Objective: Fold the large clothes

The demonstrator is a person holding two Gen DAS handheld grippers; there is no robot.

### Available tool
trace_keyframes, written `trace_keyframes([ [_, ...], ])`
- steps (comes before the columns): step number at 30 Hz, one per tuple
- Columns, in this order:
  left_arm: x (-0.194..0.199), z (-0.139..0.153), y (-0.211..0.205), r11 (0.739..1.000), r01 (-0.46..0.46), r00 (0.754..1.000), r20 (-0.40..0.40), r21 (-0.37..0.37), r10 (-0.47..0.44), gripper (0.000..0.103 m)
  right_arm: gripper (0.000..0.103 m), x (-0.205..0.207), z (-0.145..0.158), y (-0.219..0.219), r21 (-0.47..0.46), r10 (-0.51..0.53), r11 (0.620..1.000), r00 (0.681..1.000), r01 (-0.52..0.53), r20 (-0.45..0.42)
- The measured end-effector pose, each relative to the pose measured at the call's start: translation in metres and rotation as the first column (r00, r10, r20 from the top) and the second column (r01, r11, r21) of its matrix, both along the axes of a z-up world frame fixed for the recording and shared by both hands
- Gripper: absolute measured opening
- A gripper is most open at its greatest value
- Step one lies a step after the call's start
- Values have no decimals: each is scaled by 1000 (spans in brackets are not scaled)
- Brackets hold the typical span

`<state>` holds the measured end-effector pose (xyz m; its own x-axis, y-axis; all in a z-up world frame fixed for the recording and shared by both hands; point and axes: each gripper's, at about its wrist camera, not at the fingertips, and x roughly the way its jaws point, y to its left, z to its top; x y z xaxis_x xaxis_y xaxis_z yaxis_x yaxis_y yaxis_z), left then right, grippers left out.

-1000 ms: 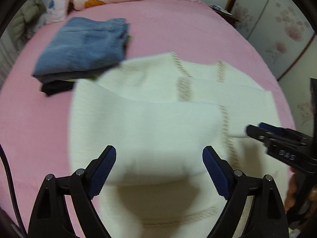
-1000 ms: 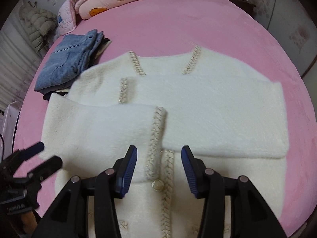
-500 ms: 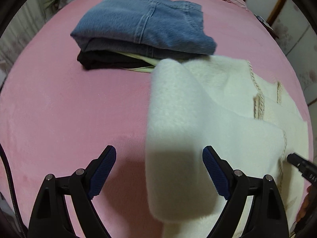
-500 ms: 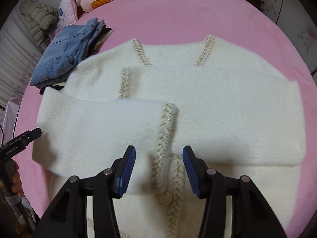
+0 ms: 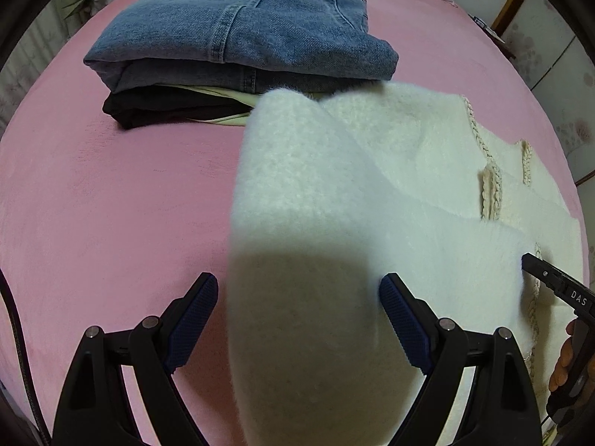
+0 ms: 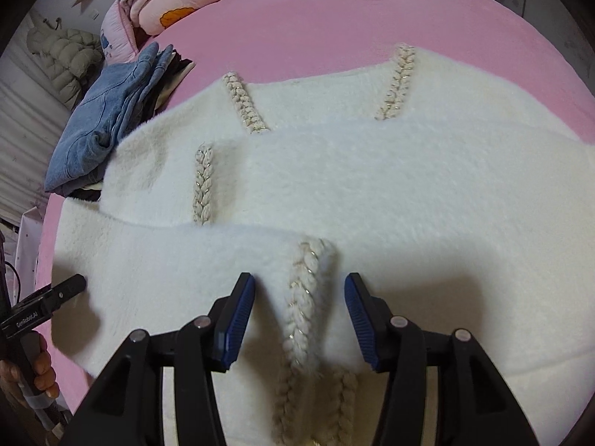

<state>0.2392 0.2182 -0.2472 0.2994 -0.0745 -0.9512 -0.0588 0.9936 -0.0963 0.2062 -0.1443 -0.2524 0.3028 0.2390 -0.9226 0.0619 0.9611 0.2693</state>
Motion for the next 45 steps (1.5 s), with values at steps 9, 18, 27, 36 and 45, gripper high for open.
trace_keyframes([
  [9, 2, 20, -17, 999, -16, 998, 58, 29, 14, 88, 12, -17, 108, -5, -95, 87, 993, 970, -66, 226],
  [18, 37, 4, -82, 988, 45, 996, 69, 147, -55, 48, 13, 15, 95, -79, -290, 17, 956, 975, 49, 220],
  [27, 53, -7, -97, 968, 95, 994, 33, 232, -105, 50, 31, 27, 25, -104, -276, -123, 954, 992, 118, 0],
  [36, 6, 16, -69, 994, 31, 999, 1, 103, -32, 73, 52, -34, 39, -136, -91, -197, 977, 980, 195, -8],
  [45, -7, -17, -46, 991, -129, 990, -71, -36, 126, 47, 15, -29, 11, -127, 13, -197, 980, 980, 198, -28],
])
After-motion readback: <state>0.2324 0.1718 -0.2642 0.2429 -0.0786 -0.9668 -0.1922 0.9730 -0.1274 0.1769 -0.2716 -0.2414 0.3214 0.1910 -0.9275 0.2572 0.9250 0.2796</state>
